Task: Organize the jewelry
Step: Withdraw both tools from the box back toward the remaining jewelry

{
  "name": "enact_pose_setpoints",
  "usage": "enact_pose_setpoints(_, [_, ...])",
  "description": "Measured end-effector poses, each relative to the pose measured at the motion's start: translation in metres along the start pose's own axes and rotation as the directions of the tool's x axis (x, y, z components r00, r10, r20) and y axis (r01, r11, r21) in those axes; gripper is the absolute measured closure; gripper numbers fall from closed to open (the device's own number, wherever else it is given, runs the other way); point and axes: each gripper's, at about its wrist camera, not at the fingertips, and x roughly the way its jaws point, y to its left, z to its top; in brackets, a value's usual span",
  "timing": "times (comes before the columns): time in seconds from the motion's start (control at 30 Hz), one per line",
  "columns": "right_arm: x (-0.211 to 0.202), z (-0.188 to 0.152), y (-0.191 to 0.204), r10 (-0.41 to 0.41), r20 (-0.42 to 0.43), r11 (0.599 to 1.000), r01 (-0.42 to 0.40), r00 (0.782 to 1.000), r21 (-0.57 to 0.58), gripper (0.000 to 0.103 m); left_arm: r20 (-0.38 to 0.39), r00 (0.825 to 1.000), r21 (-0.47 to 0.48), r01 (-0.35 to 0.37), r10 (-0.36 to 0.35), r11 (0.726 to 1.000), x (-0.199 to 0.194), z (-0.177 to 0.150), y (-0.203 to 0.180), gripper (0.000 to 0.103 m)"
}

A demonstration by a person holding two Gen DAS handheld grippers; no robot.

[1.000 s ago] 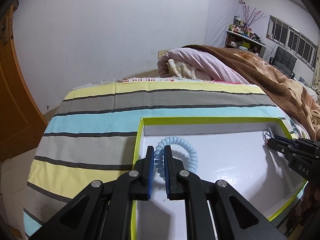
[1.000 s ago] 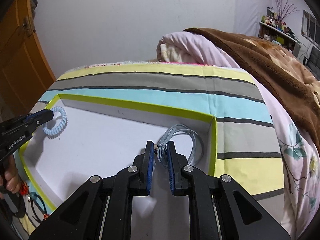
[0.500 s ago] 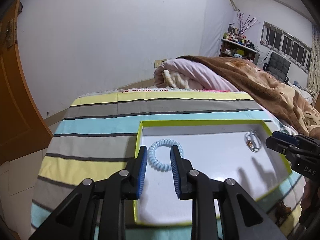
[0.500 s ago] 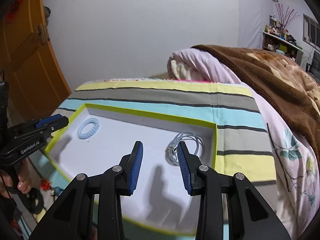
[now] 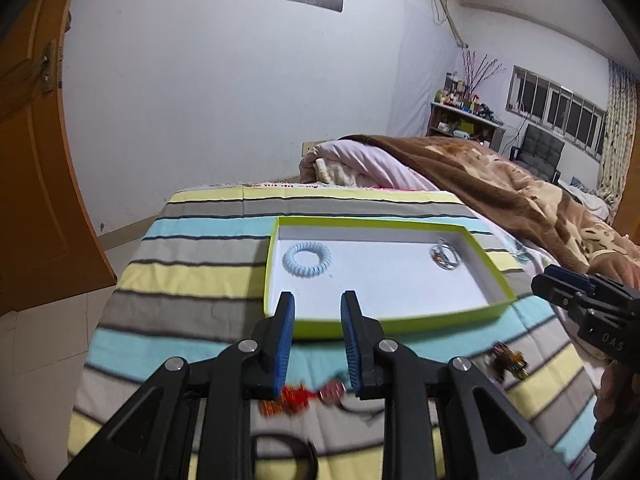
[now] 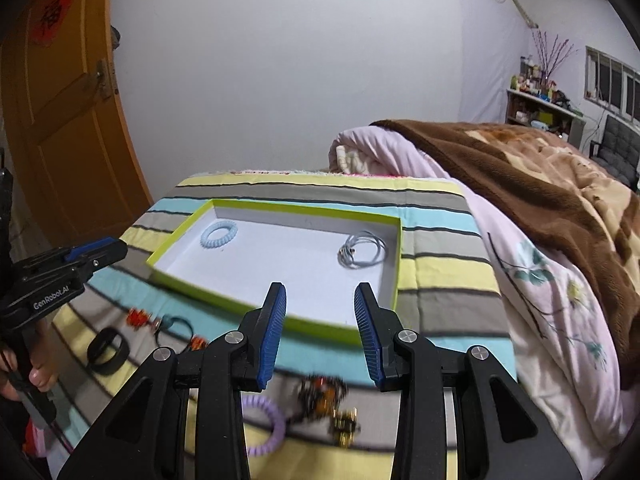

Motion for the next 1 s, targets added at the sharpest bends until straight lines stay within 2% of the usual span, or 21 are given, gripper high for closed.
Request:
enact_pose_setpoints(0.47, [-0.065, -0.056, 0.019, 0.031, 0.048, 0.999, -0.029, 0.998, -0.035, 0.066, 0.045, 0.999, -0.003, -0.021, 0.021, 1.0, -0.058, -0.047, -0.009, 0.078])
enact_pose_setpoints(0.77, [-0.081, -0.077, 0.022, 0.056, 0.042, 0.998, -0.055, 0.998, -0.024, 0.066, 0.056, 0.998, 0.011, -0.025, 0.024, 1.0, -0.08, -0.068, -0.013, 0.078])
enact_pose_setpoints(1.0, [-0.085, -0.087, 0.023, 0.071, 0.027, 0.997, -0.07, 0.997, -0.024, 0.066, 0.04, 0.999, -0.003, -0.017, 0.017, 1.0, -0.08, -0.077, -0.01, 0.078])
